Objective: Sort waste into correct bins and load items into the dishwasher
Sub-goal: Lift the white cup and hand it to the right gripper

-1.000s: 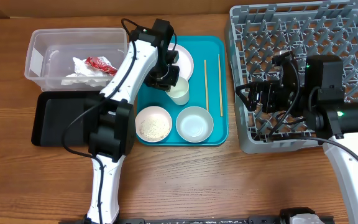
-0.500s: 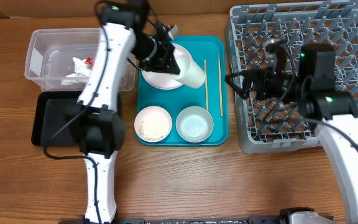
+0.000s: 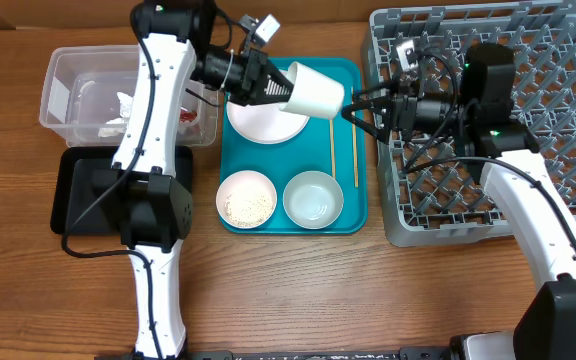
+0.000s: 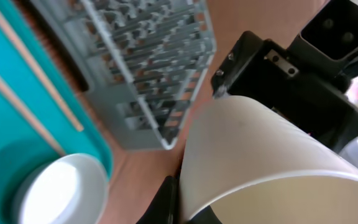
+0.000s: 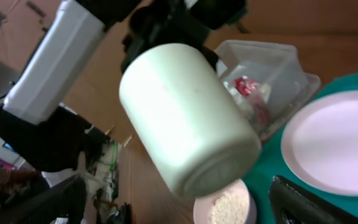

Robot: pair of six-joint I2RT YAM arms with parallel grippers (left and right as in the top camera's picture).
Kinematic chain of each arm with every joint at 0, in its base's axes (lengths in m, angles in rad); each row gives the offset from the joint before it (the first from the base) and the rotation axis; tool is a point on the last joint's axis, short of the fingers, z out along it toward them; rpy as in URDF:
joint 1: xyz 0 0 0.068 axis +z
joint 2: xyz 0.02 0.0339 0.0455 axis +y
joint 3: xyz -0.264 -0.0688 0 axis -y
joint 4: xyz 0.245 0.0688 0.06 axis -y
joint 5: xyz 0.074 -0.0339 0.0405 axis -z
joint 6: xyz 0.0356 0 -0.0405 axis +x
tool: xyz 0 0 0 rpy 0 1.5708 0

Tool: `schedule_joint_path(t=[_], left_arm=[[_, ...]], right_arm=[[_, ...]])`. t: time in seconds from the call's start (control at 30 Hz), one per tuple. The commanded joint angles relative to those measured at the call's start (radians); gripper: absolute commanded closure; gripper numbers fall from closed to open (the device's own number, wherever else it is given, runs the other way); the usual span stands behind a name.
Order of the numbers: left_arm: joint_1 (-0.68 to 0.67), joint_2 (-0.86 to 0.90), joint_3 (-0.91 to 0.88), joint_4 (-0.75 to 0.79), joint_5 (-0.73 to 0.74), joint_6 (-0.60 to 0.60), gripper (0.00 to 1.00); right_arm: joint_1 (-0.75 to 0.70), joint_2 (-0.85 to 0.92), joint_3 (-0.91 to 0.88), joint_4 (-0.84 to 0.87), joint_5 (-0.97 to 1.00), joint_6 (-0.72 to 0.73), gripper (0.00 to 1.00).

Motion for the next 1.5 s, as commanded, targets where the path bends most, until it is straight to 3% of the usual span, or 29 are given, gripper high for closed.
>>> schedule_joint_path(t=[0.0, 0.17, 0.57, 1.0, 1.37, 1.47], left_arm=[[-0.017, -0.007, 0.015, -0.003, 0.129, 0.043, 0.96], [-0.032, -0.007, 0.015, -0.003, 0.219, 0.044, 0.96], [-0.104, -0.007, 0.015, -0.003, 0.223, 0.040, 0.96], [-0.072, -0.007, 0.015, -0.003, 0.225, 0.040, 0.96], [-0.071, -0.007, 0.015, -0.003, 0.230, 0.040, 0.96], [-0.071, -0.007, 0.015, -0.003, 0.230, 0.040, 0.86]], right_arm=[[0.023, -0.005, 0.019, 0.040, -0.027, 0.074, 0.06], [0.038, -0.005, 0.019, 0.064, -0.012, 0.089, 0.07], [0.038, -0.005, 0.019, 0.182, -0.017, 0.134, 0.12], [0.014, -0.005, 0.019, 0.219, -0.027, 0.144, 0.18], [0.004, -0.005, 0.019, 0.220, -0.027, 0.143, 0.34], [0.004, -0.005, 0.019, 0.220, -0.026, 0.144, 0.37]])
